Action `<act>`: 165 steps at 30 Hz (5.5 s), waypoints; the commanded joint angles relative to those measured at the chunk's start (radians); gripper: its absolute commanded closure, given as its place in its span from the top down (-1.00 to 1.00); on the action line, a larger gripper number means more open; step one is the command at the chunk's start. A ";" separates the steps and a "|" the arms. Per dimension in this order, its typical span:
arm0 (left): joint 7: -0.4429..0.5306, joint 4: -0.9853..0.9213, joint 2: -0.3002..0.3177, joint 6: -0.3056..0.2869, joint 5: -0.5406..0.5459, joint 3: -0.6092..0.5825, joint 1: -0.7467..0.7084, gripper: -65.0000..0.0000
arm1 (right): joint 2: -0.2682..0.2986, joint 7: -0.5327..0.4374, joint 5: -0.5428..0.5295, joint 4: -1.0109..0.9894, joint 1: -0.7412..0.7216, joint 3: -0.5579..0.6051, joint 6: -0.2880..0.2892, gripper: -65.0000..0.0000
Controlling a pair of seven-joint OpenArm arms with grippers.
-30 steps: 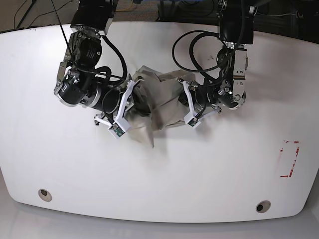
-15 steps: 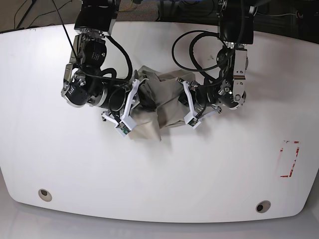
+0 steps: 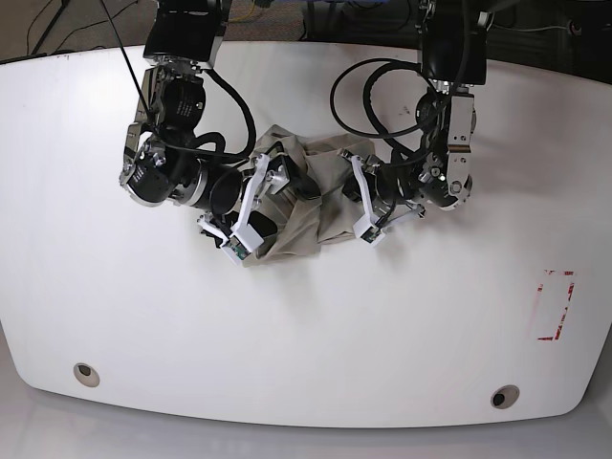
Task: Layout the t-shirt on the table in an organized manner, then fold the t-shirt properly
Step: 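Fold both strip ends inward with both grippers toward each other, then release the left gripper and press the bundle with the right gripper, then tuck the loose fabric under the bundle with the right gripper, then grasp the bundle's sides with both grippers and flip it over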
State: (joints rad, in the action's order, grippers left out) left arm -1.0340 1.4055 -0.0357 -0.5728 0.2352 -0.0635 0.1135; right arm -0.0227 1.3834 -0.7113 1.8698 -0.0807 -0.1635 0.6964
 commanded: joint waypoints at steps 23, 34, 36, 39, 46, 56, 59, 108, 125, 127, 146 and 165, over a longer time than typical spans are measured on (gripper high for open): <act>-0.032 0.142 -0.016 -0.003 0.204 0.185 0.004 -0.95 | 0.071 -0.022 -0.026 0.077 -0.012 -0.041 0.002 0.88; -0.036 0.180 0.049 -0.003 0.424 0.319 -0.001 -0.95 | 0.066 -0.022 -0.023 -0.031 0.006 -0.069 0.002 0.88; -0.036 0.189 0.075 -0.003 0.467 0.360 -0.004 -0.95 | 0.063 -0.022 -0.026 -0.062 0.008 -0.066 0.002 0.88; -0.036 0.191 0.124 -0.003 0.531 0.414 -0.021 -0.95 | 0.043 -0.022 -0.026 -0.089 0.009 -0.064 0.002 0.88; -0.036 0.185 0.251 -0.003 0.646 0.532 -0.051 -0.95 | 0.017 -0.022 -0.028 -0.138 0.006 -0.051 0.002 0.88; -0.036 0.183 0.406 -0.003 0.764 0.655 -0.097 -0.95 | -0.061 -0.022 -0.028 -0.141 -0.003 0.089 0.002 0.88; -0.036 0.183 0.431 -0.003 0.784 0.672 -0.110 -0.95 | -0.085 -0.022 -0.028 -0.141 -0.021 0.137 0.002 0.88; -0.036 0.185 0.443 -0.003 0.787 0.597 -0.151 -0.96 | -0.001 -0.019 -0.026 -0.154 -0.038 0.018 0.002 0.88; -0.036 0.189 0.446 -0.003 0.789 0.597 -0.157 -0.96 | -0.134 -0.117 0.029 -0.267 -0.116 0.292 0.002 0.88; -0.036 0.189 0.448 -0.003 0.787 0.597 -0.159 -0.96 | -0.134 -0.154 0.015 -0.296 -0.138 0.298 0.002 0.88; -0.036 0.306 0.412 -0.003 0.787 0.425 -0.197 -0.96 | 0.023 -0.086 -0.029 -0.192 -0.184 0.161 0.002 0.88; -0.032 0.384 0.184 -0.002 0.465 0.049 -0.160 -0.97 | 0.237 -0.266 0.189 -0.180 -0.176 0.117 0.002 -0.74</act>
State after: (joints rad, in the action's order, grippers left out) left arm -1.0840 1.7676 0.1703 -0.5720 0.7231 -0.0017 -0.0578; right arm 0.2047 1.1679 -0.5442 1.6703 -0.2352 -0.0647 0.6968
